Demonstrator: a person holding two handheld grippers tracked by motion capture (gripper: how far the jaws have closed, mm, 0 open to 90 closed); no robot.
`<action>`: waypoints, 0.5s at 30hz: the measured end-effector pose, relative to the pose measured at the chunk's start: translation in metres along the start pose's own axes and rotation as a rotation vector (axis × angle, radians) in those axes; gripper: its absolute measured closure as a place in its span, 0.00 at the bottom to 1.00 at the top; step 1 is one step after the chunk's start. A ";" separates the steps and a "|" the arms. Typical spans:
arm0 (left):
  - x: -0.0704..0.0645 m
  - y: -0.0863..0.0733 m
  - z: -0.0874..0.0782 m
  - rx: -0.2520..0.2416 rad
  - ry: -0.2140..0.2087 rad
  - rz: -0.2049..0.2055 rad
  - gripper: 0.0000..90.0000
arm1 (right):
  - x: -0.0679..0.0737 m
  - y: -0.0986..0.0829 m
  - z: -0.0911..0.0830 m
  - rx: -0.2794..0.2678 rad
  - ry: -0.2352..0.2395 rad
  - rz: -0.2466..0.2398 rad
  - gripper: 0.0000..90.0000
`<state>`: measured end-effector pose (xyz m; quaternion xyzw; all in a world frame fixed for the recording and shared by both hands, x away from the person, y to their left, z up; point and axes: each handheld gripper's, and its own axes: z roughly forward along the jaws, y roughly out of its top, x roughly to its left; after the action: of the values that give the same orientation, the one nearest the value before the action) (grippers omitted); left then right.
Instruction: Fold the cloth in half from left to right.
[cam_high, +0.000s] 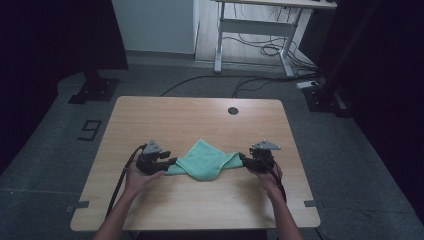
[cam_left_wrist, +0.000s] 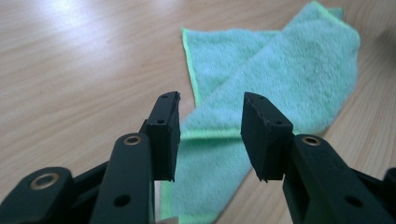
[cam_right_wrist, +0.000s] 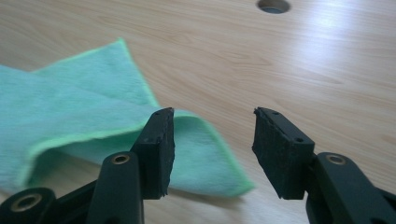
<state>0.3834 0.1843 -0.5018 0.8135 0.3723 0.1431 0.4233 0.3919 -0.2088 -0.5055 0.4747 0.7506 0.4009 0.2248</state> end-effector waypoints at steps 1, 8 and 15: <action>0.001 0.001 0.002 -0.002 -0.003 -0.006 0.64 | 0.004 0.000 0.000 0.005 0.010 -0.005 0.53; -0.003 0.017 0.033 0.028 -0.028 -0.002 0.64 | 0.020 -0.004 0.001 0.002 0.070 -0.004 0.52; -0.020 0.041 0.075 0.083 -0.039 0.056 0.61 | 0.032 -0.012 0.006 0.036 0.088 -0.022 0.52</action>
<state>0.4306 0.1108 -0.5123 0.8430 0.3465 0.1236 0.3924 0.3753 -0.1808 -0.5173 0.4525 0.7719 0.4053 0.1874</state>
